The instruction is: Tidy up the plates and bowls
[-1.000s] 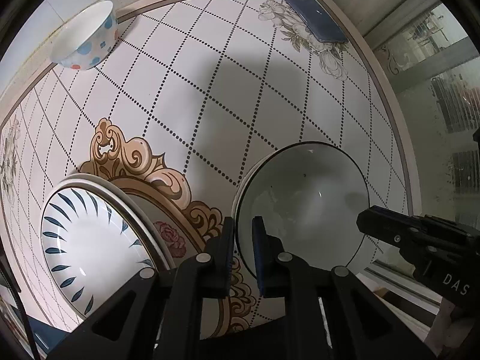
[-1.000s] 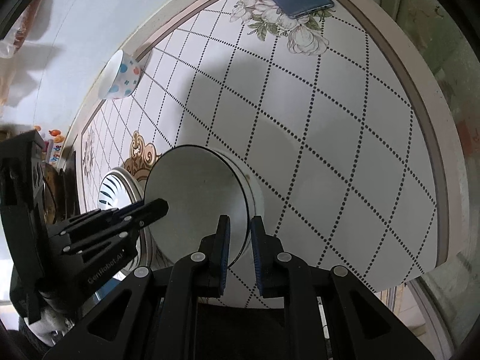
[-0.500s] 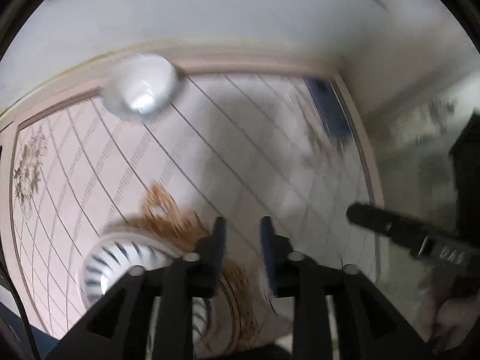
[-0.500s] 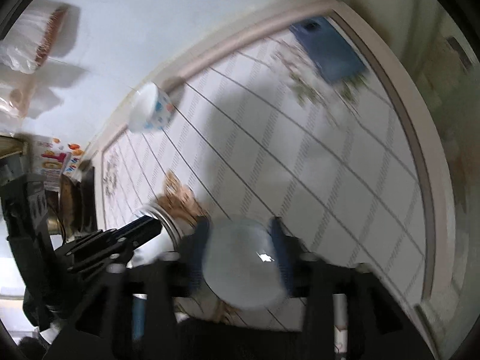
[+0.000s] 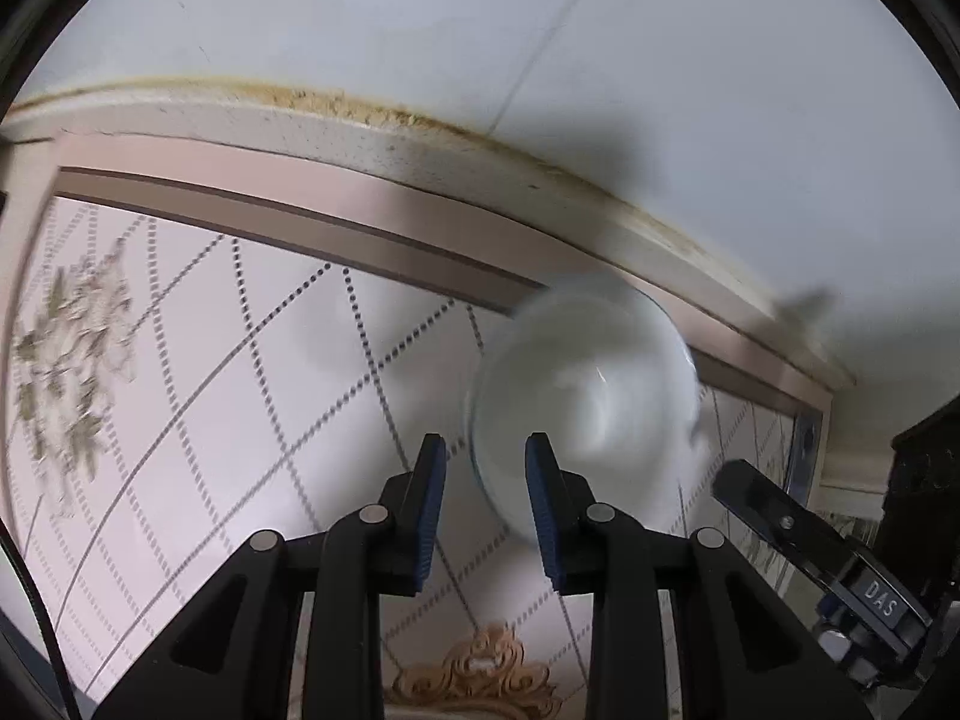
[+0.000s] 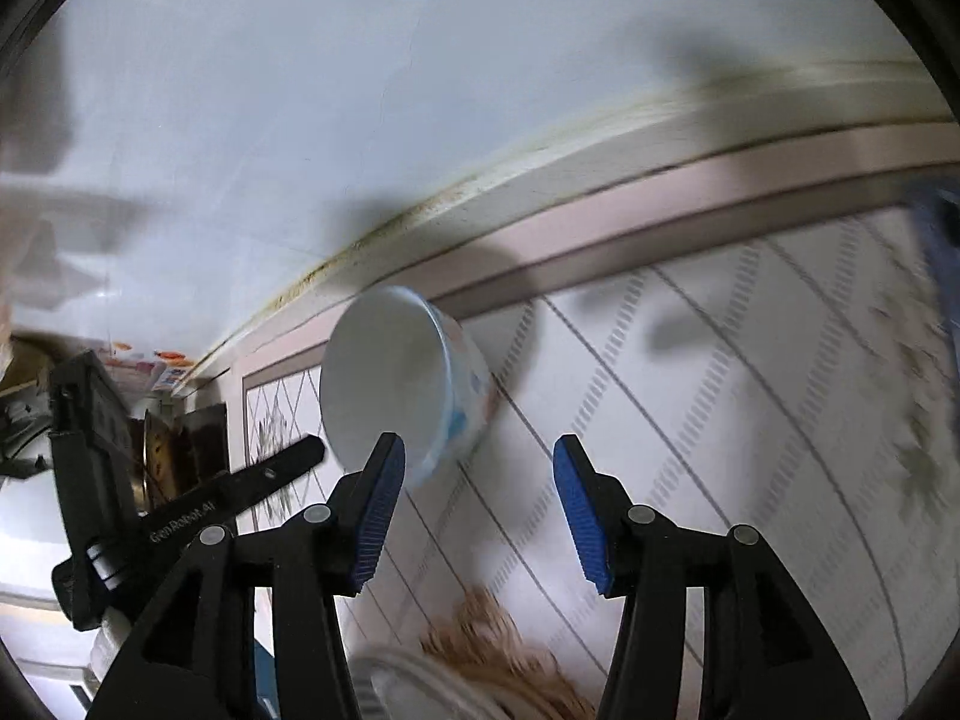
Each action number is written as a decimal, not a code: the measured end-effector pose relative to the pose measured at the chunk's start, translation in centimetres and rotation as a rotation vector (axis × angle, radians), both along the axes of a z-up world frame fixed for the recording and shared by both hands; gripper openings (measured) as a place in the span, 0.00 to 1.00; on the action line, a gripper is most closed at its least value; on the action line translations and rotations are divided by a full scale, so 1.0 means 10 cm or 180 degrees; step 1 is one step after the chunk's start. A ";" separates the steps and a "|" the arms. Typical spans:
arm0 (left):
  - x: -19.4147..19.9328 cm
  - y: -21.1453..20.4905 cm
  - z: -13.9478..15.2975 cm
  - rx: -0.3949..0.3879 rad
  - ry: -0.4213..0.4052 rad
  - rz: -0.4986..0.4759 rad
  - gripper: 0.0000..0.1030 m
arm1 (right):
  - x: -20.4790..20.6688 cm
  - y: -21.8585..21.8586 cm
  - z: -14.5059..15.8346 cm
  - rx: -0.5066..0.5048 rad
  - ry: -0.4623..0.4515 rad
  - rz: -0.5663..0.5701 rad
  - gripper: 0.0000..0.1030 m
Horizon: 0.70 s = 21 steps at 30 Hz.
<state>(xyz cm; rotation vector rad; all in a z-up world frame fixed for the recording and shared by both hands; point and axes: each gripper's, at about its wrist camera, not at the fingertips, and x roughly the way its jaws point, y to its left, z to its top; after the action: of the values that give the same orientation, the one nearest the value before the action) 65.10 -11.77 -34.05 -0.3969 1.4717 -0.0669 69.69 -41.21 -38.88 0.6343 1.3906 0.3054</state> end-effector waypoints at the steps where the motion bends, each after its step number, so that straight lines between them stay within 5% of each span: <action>1: 0.02 0.00 -0.05 -0.0032 0.0033 -0.0003 0.24 | 0.09 0.05 -0.08 0.0012 0.0036 0.0006 0.53; 4: 0.10 -0.03 -0.19 -0.0096 0.0080 -0.0058 0.23 | 0.27 0.17 -0.28 0.0018 0.0101 0.0033 0.49; 5: 0.10 -0.05 -0.21 -0.0078 0.0056 -0.0080 0.15 | 0.29 0.20 -0.33 -0.0005 0.0107 0.0041 0.35; 8: 0.05 -0.10 -0.20 0.0065 -0.0029 -0.0185 0.10 | 0.35 0.26 -0.43 -0.0049 0.0126 0.0074 0.16; 21: -0.23 -0.39 0.14 0.0256 -0.0314 -0.0412 0.09 | 0.13 0.27 -0.22 -0.0170 0.0037 0.0073 0.14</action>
<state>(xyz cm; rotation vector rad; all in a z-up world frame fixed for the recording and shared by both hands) 62.80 -15.68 -32.63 -0.2296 1.3968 -0.1284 71.00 -38.51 -41.07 0.5774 1.4136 0.2823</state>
